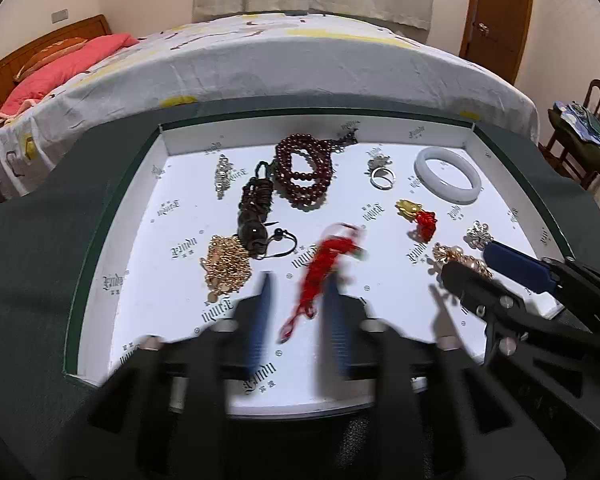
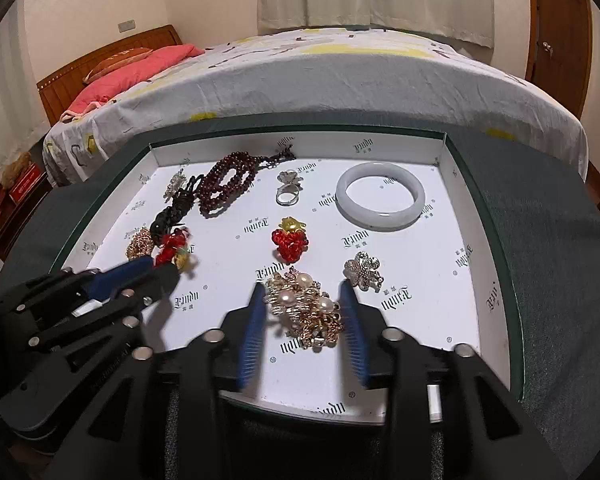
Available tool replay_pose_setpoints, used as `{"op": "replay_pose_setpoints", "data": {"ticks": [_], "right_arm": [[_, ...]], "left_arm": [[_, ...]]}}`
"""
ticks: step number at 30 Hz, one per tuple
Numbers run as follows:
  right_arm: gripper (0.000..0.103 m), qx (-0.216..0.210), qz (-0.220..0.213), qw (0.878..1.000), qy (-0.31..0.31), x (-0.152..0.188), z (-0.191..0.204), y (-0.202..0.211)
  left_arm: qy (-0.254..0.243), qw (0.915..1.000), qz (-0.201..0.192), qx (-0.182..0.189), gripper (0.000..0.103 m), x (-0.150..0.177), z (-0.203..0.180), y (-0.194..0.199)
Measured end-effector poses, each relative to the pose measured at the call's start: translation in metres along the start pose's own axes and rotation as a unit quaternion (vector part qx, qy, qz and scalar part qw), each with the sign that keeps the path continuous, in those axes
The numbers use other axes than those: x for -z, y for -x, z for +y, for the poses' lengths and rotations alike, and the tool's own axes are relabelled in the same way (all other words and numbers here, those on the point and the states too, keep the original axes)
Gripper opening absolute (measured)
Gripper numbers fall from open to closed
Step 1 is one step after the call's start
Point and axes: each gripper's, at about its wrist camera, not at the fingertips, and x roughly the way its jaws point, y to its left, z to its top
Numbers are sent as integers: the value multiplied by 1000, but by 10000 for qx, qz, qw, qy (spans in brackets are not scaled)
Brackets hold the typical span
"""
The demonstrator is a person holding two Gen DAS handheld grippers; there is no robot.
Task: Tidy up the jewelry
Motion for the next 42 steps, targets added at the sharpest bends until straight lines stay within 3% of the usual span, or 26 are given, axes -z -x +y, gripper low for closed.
{"op": "replay_pose_setpoints", "data": {"ticks": [6, 24, 32, 42], "right_arm": [[49, 12, -28, 10000, -10, 0, 0, 1], [74, 268, -256, 9991, -211, 3, -12, 23], [78, 310, -485, 9981, -209, 15, -11, 73], [78, 338, -877, 9954, -197, 33, -5, 153]], "left_arm": [[27, 10000, -3, 6, 43, 0, 2, 0], [92, 9995, -158, -257, 77, 2, 9, 18], [-35, 9983, -476, -342, 80, 16, 3, 68], [170, 9945, -977, -352, 86, 40, 6, 163]]}}
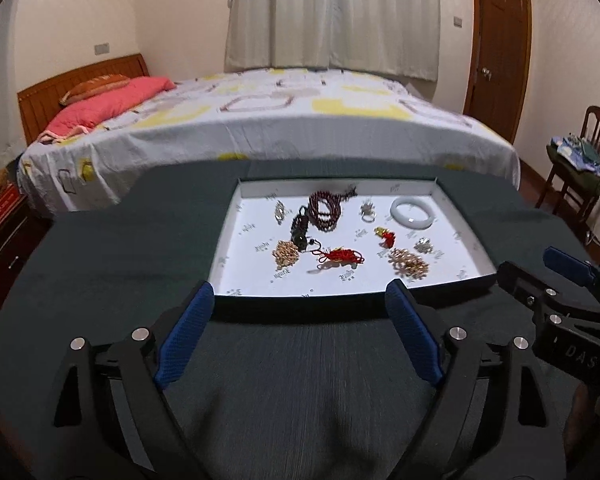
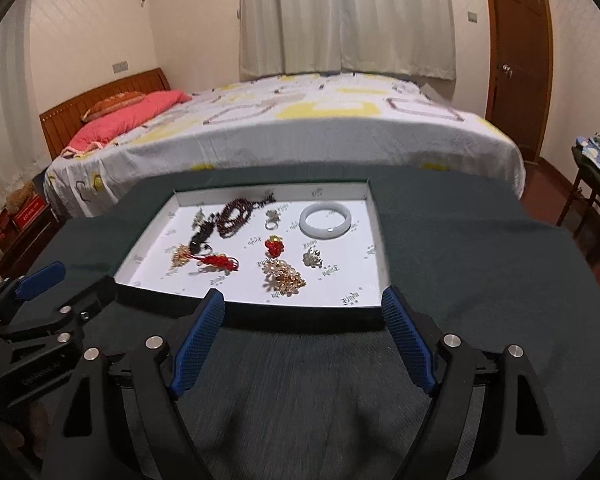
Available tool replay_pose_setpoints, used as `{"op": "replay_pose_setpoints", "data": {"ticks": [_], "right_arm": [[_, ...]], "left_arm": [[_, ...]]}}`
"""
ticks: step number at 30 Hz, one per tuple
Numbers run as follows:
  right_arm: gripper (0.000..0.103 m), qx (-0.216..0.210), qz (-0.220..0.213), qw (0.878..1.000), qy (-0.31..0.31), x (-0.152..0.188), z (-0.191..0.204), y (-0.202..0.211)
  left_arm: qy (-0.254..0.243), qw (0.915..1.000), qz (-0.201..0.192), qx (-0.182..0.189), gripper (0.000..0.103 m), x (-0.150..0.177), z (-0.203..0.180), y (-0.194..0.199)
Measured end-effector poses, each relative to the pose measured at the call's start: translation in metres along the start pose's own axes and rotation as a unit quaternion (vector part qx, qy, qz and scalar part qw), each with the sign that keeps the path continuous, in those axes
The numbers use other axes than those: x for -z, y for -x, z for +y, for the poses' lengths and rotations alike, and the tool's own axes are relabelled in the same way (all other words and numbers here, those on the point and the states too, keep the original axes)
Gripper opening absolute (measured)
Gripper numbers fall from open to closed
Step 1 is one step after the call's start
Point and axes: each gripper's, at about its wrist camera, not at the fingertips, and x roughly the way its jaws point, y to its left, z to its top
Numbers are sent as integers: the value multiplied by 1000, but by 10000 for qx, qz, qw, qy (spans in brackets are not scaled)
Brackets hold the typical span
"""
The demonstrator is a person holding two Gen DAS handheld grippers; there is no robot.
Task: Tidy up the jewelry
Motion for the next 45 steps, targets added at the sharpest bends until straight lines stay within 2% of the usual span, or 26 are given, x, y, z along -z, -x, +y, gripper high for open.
{"op": "replay_pose_setpoints", "data": {"ticks": [9, 19, 29, 45], "right_arm": [[82, -62, -491, 9987, 144, -2, 9, 75], [82, -113, -744, 9966, 345, 2, 22, 119], [82, -38, -913, 9952, 353, 6, 21, 138], [82, -31, -987, 9944, 388, 9, 27, 143]], "left_arm": [[98, 9985, -496, -210, 90, 1, 8, 80], [371, 9952, -825, -369, 90, 10, 22, 137], [424, 9939, -979, -279, 90, 12, 22, 160], [472, 9937, -975, -298, 90, 15, 25, 164]]}}
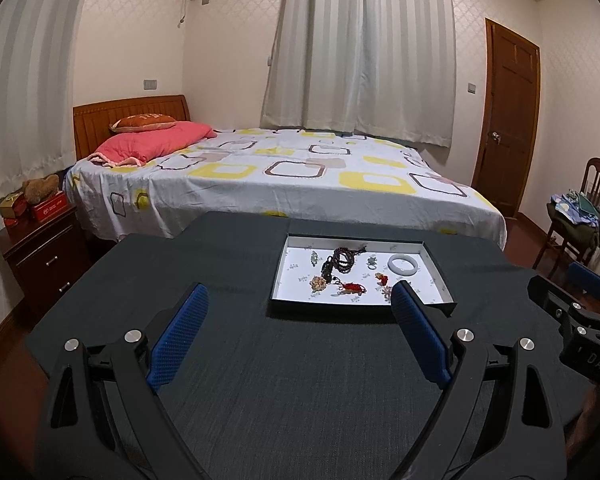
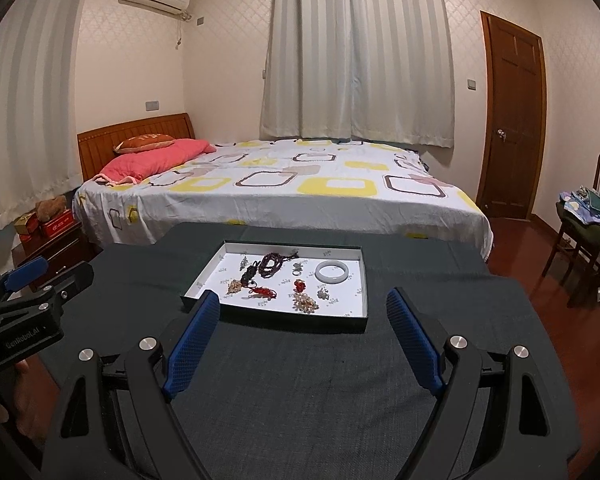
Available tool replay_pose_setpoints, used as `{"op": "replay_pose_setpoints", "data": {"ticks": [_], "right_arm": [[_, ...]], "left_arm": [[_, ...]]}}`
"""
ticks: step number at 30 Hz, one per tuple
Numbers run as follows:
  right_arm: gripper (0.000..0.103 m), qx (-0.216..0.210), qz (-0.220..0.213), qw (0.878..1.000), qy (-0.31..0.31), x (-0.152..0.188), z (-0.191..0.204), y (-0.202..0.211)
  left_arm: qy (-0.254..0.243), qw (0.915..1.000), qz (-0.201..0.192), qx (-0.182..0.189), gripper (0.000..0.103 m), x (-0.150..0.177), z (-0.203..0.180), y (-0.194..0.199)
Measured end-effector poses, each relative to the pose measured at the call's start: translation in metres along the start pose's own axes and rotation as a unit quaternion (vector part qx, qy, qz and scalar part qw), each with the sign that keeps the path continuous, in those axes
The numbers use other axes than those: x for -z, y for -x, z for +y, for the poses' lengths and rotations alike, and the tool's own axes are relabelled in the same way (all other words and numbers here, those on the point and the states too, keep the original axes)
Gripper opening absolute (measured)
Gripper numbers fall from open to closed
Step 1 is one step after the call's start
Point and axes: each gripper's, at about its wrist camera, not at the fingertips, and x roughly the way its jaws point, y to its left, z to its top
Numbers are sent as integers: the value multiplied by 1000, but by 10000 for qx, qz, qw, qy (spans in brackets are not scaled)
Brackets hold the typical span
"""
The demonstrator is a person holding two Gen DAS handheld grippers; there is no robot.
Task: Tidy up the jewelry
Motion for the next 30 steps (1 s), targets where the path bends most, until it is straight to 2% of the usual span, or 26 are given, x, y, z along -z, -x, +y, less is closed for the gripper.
{"op": "replay_pose_setpoints", "data": {"ticks": [30], "right_arm": [[82, 2, -4, 10000, -5, 0, 0, 1]], "left_arm": [[15, 10000, 14, -25, 90, -1, -3, 0]]}}
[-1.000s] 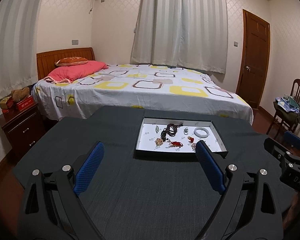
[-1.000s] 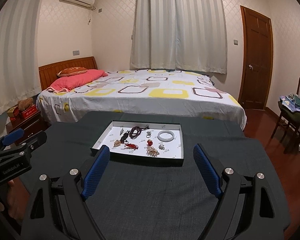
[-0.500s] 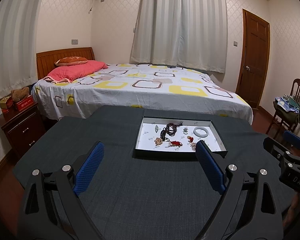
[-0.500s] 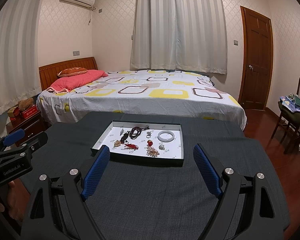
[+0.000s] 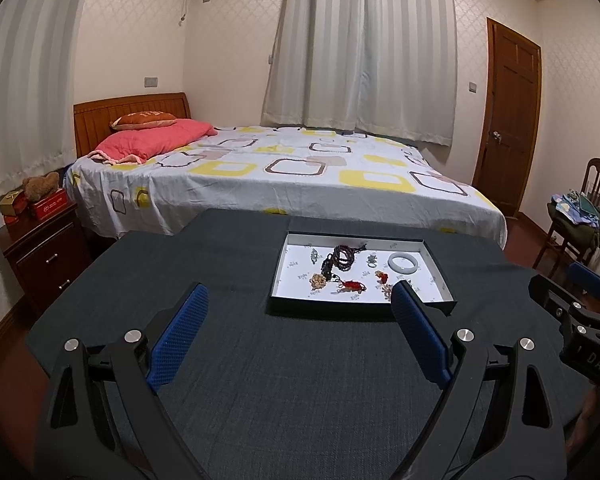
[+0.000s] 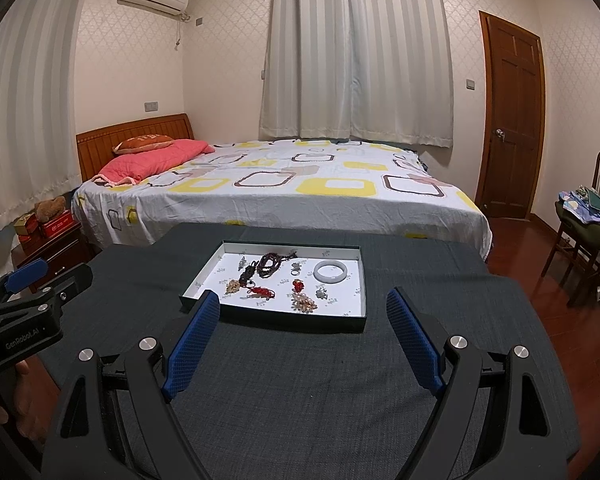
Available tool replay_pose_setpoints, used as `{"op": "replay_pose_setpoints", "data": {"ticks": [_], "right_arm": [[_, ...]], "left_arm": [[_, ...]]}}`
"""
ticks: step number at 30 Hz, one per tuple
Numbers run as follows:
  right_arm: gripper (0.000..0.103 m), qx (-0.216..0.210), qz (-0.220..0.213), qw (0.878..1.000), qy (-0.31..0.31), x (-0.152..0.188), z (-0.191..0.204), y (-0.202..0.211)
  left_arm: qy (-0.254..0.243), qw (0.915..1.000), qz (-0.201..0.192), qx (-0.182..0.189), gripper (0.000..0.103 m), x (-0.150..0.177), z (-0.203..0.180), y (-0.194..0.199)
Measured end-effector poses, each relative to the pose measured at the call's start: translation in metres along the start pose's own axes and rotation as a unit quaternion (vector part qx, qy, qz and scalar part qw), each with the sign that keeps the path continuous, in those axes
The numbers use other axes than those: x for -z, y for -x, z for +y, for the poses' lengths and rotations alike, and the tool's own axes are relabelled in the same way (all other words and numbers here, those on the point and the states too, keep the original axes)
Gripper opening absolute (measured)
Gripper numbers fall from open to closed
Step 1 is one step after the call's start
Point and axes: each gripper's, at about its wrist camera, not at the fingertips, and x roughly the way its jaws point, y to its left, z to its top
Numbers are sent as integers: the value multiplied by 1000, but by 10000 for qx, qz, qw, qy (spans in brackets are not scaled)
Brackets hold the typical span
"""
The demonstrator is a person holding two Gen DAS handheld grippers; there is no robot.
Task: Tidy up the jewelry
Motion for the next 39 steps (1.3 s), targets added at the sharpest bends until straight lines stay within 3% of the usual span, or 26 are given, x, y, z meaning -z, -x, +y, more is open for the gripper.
{"op": "replay_pose_setpoints", "data": {"ticks": [15, 19, 28, 34, 39], "right_arm": [[82, -3, 2, 10000, -2, 0, -1, 0], [82, -6, 9, 10000, -9, 0, -1, 0], [82, 0, 55, 10000, -31, 8, -5, -2], [82, 124, 112, 9998, -57, 14, -14, -13], [83, 592, 280, 9977, -185, 25, -47, -48]], "left_arm": [[-135, 9999, -20, -34, 91, 4, -4, 0], [-138, 9998, -114, -63, 97, 4, -2, 2], [-198, 9997, -112, 46, 99, 4, -3, -4], [-142, 9998, 104, -88, 99, 11, 7, -27], [9, 9978, 626, -228, 99, 20, 26, -77]]}}
